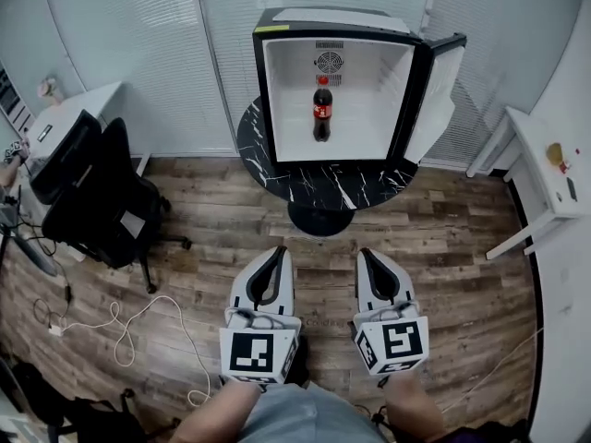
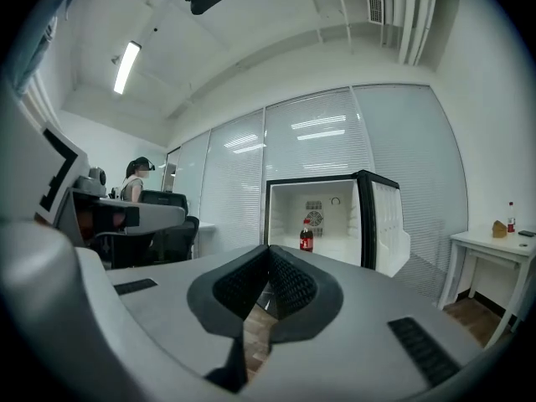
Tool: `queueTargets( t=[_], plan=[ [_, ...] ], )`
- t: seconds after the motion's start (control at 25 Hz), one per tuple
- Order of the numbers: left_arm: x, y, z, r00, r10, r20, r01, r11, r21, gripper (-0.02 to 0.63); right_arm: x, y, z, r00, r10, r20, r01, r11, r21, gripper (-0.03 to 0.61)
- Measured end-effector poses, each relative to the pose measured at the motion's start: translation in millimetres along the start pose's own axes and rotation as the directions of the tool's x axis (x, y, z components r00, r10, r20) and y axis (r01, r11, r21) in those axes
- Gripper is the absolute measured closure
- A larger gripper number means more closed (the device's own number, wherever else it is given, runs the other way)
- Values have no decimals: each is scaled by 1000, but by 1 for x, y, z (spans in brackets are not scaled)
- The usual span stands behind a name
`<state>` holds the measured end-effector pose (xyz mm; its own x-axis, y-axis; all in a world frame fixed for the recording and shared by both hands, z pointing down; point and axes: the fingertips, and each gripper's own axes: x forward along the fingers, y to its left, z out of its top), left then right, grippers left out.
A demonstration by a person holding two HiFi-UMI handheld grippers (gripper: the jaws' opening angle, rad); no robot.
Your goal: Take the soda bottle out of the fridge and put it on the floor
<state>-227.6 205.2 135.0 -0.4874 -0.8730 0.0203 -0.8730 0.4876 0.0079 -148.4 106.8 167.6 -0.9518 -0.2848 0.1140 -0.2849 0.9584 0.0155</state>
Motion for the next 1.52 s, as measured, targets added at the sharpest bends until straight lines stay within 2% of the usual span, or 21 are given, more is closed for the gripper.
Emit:
queueTargets(
  t=[0.32, 0.56, 0.8, 1.12, 1.32, 1.52],
  plan=[
    [62, 34, 16, 999, -45, 23, 45, 999, -5, 603, 67, -18, 33, 998, -37, 52, 38, 999, -22, 565],
    [91, 36, -1, 998, -66, -6, 66, 997, -30, 603, 92, -35, 34, 997, -57, 44, 58, 998, -26, 565],
    [134, 35, -16, 997, -69, -36, 68, 997, -28, 603, 124, -72, 26, 997, -69, 38, 69, 998, 1, 565],
    [232, 39, -32, 997, -29, -71, 28, 1000, -11, 603, 208, -131, 15, 999, 5, 34, -7, 999, 37, 563],
    [292, 41, -21, 997, 21, -69, -20, 1000, 10, 603, 261, -167, 28, 997, 65, 46, -68, 997, 46, 563],
    [333, 51, -3, 995, 88, -38, -88, 996, 5, 603, 307, -188, 53, 988, 136, 77, -137, 990, 15, 563]
  ],
)
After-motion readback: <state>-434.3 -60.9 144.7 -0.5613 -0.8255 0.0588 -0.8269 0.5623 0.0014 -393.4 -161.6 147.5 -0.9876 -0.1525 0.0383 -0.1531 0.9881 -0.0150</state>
